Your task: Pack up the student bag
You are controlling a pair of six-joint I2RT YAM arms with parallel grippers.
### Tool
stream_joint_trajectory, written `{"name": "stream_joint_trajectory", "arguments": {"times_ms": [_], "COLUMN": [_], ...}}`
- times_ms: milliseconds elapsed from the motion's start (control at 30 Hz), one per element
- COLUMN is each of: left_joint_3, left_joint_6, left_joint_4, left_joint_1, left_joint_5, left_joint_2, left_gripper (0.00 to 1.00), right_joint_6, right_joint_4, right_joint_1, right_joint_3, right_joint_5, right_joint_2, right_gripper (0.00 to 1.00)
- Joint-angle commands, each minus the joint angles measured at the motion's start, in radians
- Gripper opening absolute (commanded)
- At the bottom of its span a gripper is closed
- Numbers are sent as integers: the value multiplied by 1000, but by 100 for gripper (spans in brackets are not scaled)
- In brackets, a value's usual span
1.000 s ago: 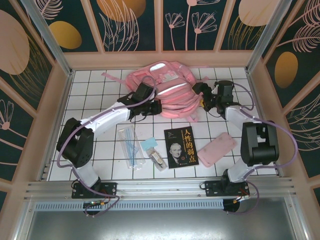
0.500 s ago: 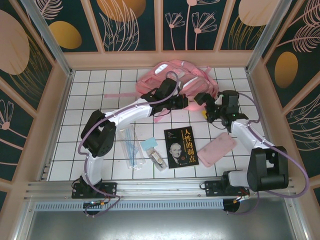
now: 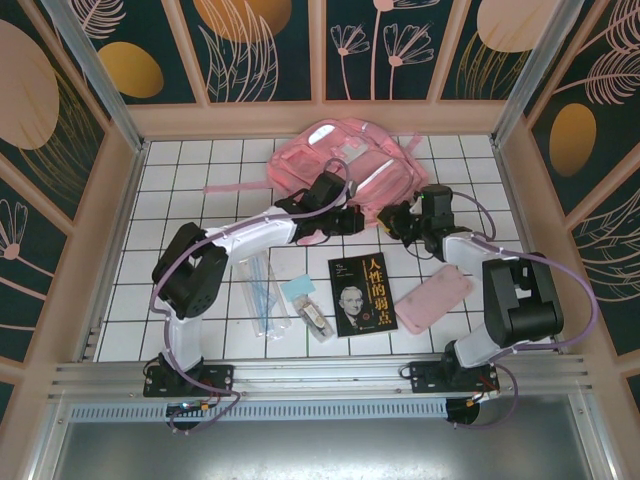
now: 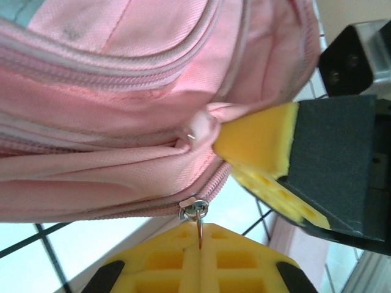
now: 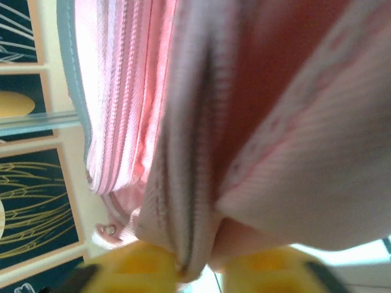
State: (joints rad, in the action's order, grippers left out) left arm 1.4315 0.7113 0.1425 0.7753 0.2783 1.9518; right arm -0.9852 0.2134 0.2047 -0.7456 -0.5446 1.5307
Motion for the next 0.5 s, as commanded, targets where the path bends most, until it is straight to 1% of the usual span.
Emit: {"name": "stream_joint_trajectory", "arguments": {"times_ms": [0, 67, 200, 300, 400, 467], "left_joint_3": [-24, -45, -135, -162, -170, -172], "left_joint_6": [-54, -50, -49, -76, -94, -109], "left_joint_4": [67, 73, 16, -1, 7, 15], "left_joint_1": [-9, -53, -190, -275, -326, -334], "left_joint_5": [-46, -111, -233, -292, -322, -348], "left_joint_2": [-82, -66, -52, -53, -73, -100], "left_gripper": [0, 0, 0, 0, 0, 0], "right_joint_6": [-5, 0, 22, 26, 23, 21], "right_joint_4": [138, 117, 66, 57, 64, 75], "right_joint_1": [-13, -13, -13, -14, -14, -12], "right_joint_3": [-23, -24, -27, -27, -32, -37], "right_joint_5": [86, 89, 101, 97, 85, 72], "right_joint_2": [-6, -27, -64, -70, -64, -53], "right_gripper": [0, 0, 0, 0, 0, 0]}}
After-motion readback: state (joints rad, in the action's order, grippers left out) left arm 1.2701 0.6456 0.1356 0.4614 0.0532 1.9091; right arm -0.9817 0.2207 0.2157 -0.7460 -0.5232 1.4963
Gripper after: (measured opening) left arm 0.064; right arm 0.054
